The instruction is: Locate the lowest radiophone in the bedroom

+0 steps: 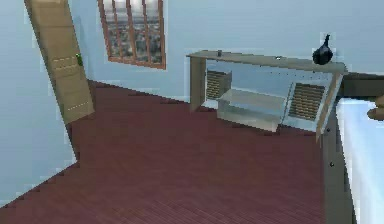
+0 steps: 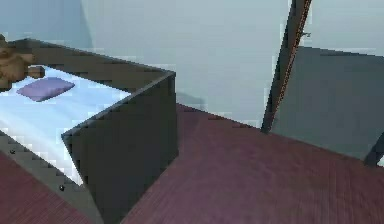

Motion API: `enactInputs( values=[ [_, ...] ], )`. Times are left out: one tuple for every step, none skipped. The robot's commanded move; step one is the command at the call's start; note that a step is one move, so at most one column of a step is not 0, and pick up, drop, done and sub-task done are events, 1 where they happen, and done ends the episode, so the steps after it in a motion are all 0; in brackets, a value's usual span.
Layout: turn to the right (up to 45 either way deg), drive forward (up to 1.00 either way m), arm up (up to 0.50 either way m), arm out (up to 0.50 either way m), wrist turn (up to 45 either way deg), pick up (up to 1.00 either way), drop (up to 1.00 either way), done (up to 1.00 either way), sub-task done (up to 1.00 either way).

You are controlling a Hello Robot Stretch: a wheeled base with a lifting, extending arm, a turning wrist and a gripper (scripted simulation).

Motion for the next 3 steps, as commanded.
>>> enactInputs(
  values=[
    [-21.0,0.00,0.00,0.00,0.0,0.00,0.00,0.00,0.00],
    [0.0,1.00,0.00,0.00,0.0,0.00,0.00,0.00,0.00],
    [0.0,1.00,0.00,0.00,0.0,0.00,0.00,0.00,0.00]
  ],
)
